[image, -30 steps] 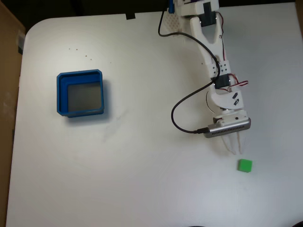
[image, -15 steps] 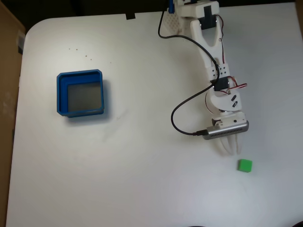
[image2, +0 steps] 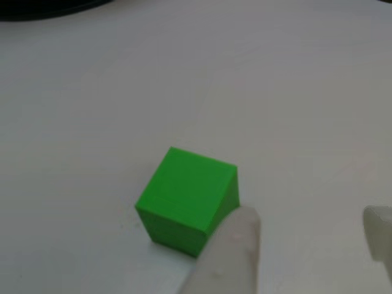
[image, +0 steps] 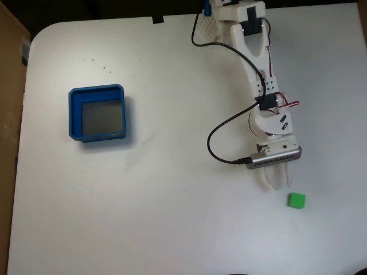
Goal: Pick up green cube and drop it in the blue box
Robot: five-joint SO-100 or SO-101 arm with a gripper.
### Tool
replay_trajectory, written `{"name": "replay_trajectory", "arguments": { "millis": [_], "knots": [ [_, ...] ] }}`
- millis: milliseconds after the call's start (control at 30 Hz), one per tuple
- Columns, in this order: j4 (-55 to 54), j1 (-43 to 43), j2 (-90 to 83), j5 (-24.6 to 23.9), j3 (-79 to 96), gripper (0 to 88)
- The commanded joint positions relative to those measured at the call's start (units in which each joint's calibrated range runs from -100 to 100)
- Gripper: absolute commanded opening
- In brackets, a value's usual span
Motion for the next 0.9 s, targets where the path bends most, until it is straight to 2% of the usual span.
{"name": "replay_trajectory", "arguments": {
  "millis": [0, 333, 600, 867],
  "knots": [
    [-1.57, -0.29, -1.34, -0.15, -3.86, 18.6],
    [-1.57, -0.36, -1.42, 0.2, -3.77, 20.0],
    [-1.57, -3.25, -1.17, 0.2, -3.77, 26.8],
    [-1.4, -4.26, -1.09, 0.2, -3.86, 27.0]
  ]
}}
